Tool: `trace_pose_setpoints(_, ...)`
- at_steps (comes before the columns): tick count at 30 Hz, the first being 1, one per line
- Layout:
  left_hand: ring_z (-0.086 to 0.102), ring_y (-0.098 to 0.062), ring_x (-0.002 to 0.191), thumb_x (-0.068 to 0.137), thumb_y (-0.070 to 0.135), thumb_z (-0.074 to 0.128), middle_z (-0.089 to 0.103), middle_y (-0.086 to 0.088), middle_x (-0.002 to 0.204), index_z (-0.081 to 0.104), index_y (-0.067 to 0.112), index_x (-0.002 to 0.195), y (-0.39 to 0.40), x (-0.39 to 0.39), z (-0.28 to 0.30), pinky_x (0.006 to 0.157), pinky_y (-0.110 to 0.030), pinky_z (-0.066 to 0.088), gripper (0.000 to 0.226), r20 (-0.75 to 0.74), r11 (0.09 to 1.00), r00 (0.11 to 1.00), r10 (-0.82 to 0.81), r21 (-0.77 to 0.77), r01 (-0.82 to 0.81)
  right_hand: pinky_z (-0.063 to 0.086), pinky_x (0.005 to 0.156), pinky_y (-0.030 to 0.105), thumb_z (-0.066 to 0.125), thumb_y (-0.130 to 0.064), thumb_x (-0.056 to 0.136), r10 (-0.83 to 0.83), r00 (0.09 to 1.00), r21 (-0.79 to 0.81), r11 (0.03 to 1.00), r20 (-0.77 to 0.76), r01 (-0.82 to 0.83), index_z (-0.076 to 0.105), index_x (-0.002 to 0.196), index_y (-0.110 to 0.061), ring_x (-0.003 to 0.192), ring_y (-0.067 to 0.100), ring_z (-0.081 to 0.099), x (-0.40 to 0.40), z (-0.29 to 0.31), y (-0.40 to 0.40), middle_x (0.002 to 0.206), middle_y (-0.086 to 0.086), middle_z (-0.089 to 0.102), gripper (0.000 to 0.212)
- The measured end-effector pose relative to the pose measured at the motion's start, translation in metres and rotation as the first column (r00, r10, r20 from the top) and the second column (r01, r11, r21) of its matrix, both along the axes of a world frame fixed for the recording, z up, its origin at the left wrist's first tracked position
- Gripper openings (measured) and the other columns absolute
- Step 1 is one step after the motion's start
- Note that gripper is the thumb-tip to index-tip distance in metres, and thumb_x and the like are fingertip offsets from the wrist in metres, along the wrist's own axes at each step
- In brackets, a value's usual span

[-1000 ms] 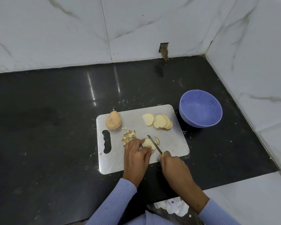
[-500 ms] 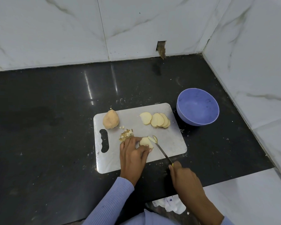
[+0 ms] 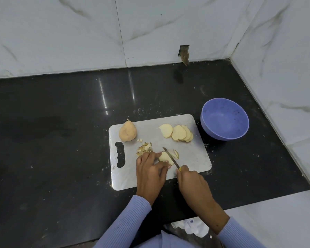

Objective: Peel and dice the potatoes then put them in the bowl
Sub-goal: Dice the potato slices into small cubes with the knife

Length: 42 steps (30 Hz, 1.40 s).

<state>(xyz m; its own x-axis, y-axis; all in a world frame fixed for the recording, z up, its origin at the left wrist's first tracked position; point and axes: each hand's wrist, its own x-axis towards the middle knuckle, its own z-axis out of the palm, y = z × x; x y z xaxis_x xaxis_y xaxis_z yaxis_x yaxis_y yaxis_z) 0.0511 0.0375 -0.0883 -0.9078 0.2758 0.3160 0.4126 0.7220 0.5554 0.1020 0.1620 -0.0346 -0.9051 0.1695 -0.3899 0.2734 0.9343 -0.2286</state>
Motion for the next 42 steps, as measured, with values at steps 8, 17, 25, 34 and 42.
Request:
trace_pose_setpoints(8,0.052,-0.019,0.095,0.074,0.024,0.078,0.066,-0.001,0.093,0.075,0.019,0.073,0.0,0.0,0.001,0.079,-0.032,0.033,0.005,0.004,1.0,1.0,0.001,-0.014,-0.001,0.046,0.069,0.025,0.019,-0.038,0.104,-0.053,0.996,-0.004,0.999,0.066,0.053,0.042,0.112,-0.017,0.074,0.014,0.056,0.046,-0.003,0.011,0.082,-0.005,0.05,0.032)
trace_pose_setpoints(17,0.053,-0.021,0.098,0.074,0.023,0.08,0.065,-0.002,0.099,0.077,0.019,0.078,-0.002,0.001,0.0,0.081,-0.034,0.034,0.007,0.0,1.0,1.0,-0.005,-0.008,0.005,0.046,0.07,0.026,0.022,-0.038,0.103,-0.09,0.996,-0.023,0.996,0.03,0.09,0.046,0.103,-0.017,0.08,0.017,0.062,0.041,0.003,0.018,0.08,-0.004,0.052,0.032)
trace_pose_setpoints(25,0.055,-0.02,0.096,0.071,0.026,0.082,0.068,0.001,0.094,0.077,0.019,0.076,-0.004,-0.001,-0.004,0.083,-0.028,0.029,0.01,0.009,0.999,1.0,0.023,0.047,-0.024,0.045,0.065,0.028,0.023,-0.038,0.103,-0.045,0.996,-0.095,0.995,-0.073,0.038,0.048,0.101,-0.014,0.072,0.018,0.058,0.008,0.004,0.004,0.08,0.0,0.057,0.035)
trace_pose_setpoints(34,0.053,-0.016,0.095,0.076,0.037,0.071,0.068,0.005,0.093,0.077,0.023,0.075,-0.004,-0.001,-0.003,0.081,-0.026,0.027,0.015,0.018,0.998,1.0,0.018,0.055,-0.019,0.035,0.063,0.025,0.019,-0.035,0.104,0.03,1.0,0.035,0.999,0.006,-0.03,0.046,0.109,-0.013,0.086,0.021,0.063,0.01,-0.001,-0.001,0.089,0.002,0.06,0.035)
trace_pose_setpoints(42,0.053,-0.016,0.095,0.07,0.026,0.084,0.068,0.003,0.093,0.077,0.02,0.077,-0.005,-0.002,-0.002,0.08,-0.027,0.027,0.011,-0.003,0.999,1.0,0.002,0.041,-0.002,0.041,0.066,0.024,0.018,-0.039,0.103,-0.069,0.994,-0.007,0.998,0.079,0.07,0.031,0.095,-0.022,0.076,0.018,0.057,0.053,0.002,0.012,0.083,-0.005,0.05,0.023)
